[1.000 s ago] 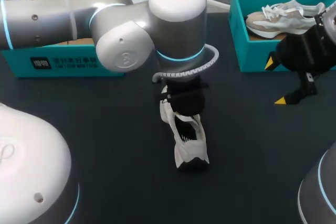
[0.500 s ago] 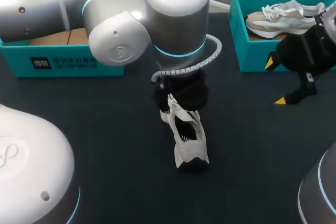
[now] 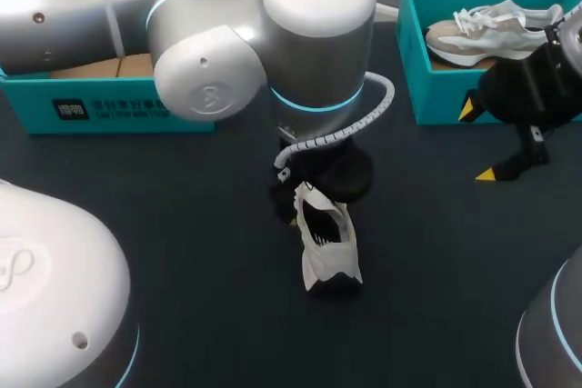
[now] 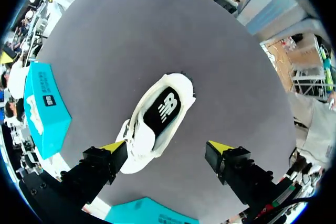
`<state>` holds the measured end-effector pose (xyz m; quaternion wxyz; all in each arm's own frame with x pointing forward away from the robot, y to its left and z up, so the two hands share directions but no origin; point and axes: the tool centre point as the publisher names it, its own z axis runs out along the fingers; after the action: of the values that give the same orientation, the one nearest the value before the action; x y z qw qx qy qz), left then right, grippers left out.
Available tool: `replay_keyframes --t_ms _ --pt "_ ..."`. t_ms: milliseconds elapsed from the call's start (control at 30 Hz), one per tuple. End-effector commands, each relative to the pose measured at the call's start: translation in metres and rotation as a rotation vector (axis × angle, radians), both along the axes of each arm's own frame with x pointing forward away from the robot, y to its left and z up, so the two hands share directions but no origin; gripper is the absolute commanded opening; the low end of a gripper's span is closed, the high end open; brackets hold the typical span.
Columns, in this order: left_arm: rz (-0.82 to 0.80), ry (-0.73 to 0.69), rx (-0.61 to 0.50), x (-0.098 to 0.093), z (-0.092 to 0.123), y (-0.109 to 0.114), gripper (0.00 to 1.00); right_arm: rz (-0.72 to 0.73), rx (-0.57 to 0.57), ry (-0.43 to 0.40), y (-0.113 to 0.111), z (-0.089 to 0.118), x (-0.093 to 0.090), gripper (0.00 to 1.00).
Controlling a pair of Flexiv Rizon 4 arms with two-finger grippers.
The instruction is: Take the shoe out of the shoebox, open the shoe tongue, remove and reinsert the insole, then place the shoe into the shoebox
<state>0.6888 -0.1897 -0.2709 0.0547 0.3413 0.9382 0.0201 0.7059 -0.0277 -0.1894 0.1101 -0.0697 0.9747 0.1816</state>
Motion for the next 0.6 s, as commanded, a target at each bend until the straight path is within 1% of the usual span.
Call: replay_keyframes --t_ms 33,333,400,467,600 --pt "0.727 0.106 -0.041 -0.001 0.002 0.0 1.0 0.0 -0.003 0.003 0.001 -0.001 0.002 1.0" --pt "0.727 0.106 -0.041 -0.001 0.002 0.0 1.0 0.0 -0.003 0.003 0.001 -0.001 0.002 1.0" --pt "0.775 0.131 -0.076 -0.009 -0.008 -0.004 1.0 0.0 -0.003 0.003 0.001 -0.001 0.002 1.0" --pt "0.819 0.193 -0.09 -0.016 -0.013 -0.008 1.0 0.0 -0.003 0.003 0.001 -0.001 0.002 1.0" --pt "0.851 0.169 -0.101 -0.03 -0.02 -0.014 1.0 0.0 -0.003 0.003 0.001 -0.001 0.002 1.0"
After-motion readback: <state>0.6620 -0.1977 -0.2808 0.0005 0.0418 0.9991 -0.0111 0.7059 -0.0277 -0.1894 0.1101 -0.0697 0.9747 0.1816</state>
